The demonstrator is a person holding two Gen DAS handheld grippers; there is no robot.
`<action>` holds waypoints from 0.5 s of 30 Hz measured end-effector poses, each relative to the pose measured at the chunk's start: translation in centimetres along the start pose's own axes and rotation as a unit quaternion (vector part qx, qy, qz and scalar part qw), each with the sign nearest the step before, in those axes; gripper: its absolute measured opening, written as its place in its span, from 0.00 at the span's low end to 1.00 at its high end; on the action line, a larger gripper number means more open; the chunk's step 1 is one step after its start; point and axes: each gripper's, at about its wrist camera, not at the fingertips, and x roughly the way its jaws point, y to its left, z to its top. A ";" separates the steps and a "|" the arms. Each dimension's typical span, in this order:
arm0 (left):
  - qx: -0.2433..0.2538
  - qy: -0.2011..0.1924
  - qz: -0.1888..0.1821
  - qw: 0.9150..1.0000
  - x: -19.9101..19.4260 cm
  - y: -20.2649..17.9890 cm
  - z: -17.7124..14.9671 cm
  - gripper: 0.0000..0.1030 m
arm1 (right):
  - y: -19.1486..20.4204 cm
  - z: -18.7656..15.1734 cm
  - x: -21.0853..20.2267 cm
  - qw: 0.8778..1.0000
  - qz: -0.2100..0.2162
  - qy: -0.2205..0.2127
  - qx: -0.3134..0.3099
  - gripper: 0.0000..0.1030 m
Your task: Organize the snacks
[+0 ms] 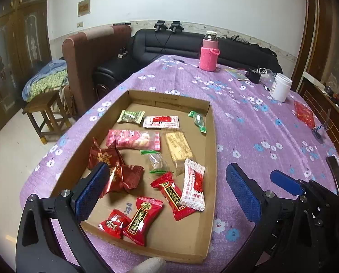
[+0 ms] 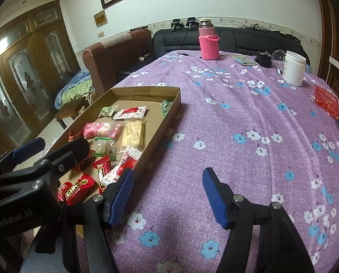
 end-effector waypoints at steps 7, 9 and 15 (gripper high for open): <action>-0.004 0.011 -0.008 1.000 0.5 0.3 -0.2 1.00 | 0.5 -0.1 0.3 1.000 -0.009 0.005 -0.011 0.64; -0.005 0.014 -0.010 1.000 0.6 0.4 -0.2 1.00 | 0.6 -0.2 0.3 1.000 -0.010 0.006 -0.013 0.64; -0.008 0.021 -0.014 1.000 0.9 0.5 -0.3 1.00 | 1.0 -0.4 0.4 1.000 -0.015 0.005 -0.021 0.64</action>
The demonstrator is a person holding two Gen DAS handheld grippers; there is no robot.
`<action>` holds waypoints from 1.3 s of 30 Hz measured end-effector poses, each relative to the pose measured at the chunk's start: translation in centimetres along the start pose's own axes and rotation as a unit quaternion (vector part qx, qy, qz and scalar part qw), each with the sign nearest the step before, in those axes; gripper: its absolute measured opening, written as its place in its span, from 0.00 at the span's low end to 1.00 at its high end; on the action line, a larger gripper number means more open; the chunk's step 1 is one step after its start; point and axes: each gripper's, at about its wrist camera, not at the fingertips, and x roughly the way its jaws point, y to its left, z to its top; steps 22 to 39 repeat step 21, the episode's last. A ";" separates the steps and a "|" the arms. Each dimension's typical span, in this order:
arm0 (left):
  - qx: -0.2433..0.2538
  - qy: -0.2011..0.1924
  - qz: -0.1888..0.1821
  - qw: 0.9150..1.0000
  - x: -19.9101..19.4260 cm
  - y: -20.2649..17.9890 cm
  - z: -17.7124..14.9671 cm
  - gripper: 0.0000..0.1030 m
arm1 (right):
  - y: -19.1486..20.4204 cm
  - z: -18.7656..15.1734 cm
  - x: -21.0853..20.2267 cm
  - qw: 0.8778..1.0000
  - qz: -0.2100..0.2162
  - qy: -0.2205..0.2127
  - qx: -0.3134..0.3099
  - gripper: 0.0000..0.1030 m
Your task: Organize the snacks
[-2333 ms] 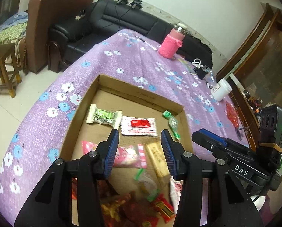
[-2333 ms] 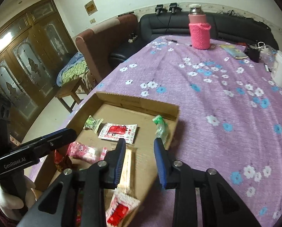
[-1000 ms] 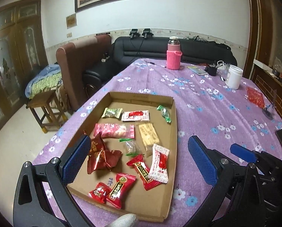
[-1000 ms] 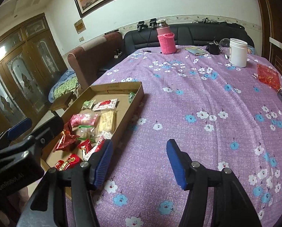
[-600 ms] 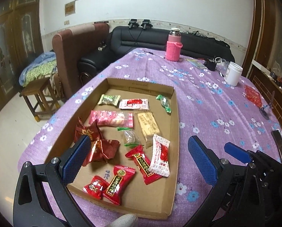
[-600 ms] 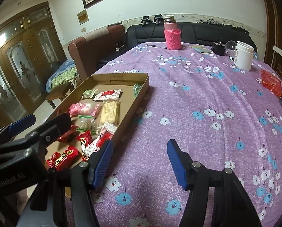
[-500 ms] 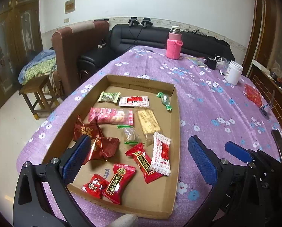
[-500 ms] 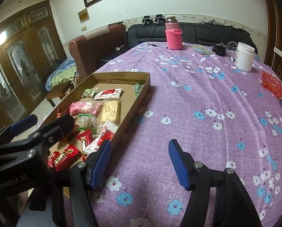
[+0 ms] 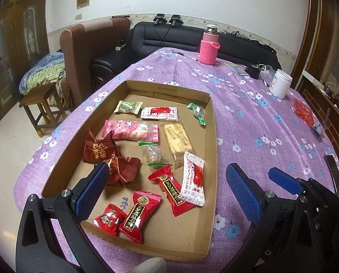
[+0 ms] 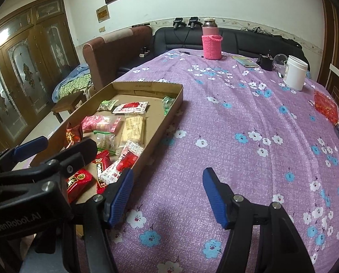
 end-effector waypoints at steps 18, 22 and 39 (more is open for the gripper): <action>0.009 -0.009 -0.012 1.000 0.0 -0.5 -0.4 1.00 | 0.4 -0.4 0.4 1.000 -0.003 0.003 -0.015 0.65; 0.011 -0.005 -0.012 1.000 0.0 -0.8 -0.3 1.00 | 0.1 -0.3 0.4 1.000 -0.002 0.004 -0.011 0.65; 0.011 -0.005 -0.012 1.000 0.0 -0.8 -0.3 1.00 | 0.1 -0.3 0.4 1.000 -0.002 0.004 -0.011 0.65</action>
